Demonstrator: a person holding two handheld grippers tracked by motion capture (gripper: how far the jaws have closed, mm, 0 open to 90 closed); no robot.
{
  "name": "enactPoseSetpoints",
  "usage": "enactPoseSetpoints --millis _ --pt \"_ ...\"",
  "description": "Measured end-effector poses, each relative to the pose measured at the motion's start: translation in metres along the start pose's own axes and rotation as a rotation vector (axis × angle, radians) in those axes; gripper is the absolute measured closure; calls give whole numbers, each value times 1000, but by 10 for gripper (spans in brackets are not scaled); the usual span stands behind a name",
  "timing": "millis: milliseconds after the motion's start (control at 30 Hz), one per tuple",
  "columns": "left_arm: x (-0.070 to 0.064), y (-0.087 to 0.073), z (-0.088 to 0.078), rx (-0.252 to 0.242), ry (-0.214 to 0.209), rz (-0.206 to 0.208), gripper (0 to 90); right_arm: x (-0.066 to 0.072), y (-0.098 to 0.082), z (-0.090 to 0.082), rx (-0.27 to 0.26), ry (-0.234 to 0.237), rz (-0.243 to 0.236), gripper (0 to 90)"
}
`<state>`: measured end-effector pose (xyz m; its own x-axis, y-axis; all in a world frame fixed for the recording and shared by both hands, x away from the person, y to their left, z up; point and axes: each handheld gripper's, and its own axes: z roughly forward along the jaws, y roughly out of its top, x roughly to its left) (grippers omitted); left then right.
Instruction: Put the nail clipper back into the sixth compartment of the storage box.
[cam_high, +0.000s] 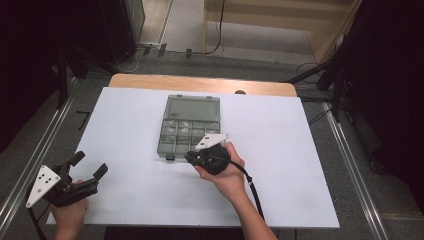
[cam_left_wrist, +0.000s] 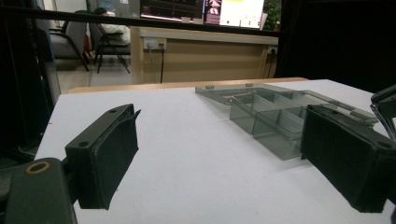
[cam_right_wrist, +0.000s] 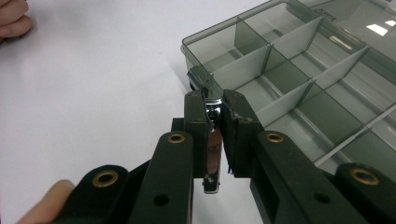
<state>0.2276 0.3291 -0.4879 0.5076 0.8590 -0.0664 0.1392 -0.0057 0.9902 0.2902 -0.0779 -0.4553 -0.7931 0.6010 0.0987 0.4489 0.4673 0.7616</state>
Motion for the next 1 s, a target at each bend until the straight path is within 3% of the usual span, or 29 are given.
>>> enactPoseSetpoints --millis 1000 --pt "0 0 0 -4 -1 -4 107 -3 24 6 -30 -17 24 825"
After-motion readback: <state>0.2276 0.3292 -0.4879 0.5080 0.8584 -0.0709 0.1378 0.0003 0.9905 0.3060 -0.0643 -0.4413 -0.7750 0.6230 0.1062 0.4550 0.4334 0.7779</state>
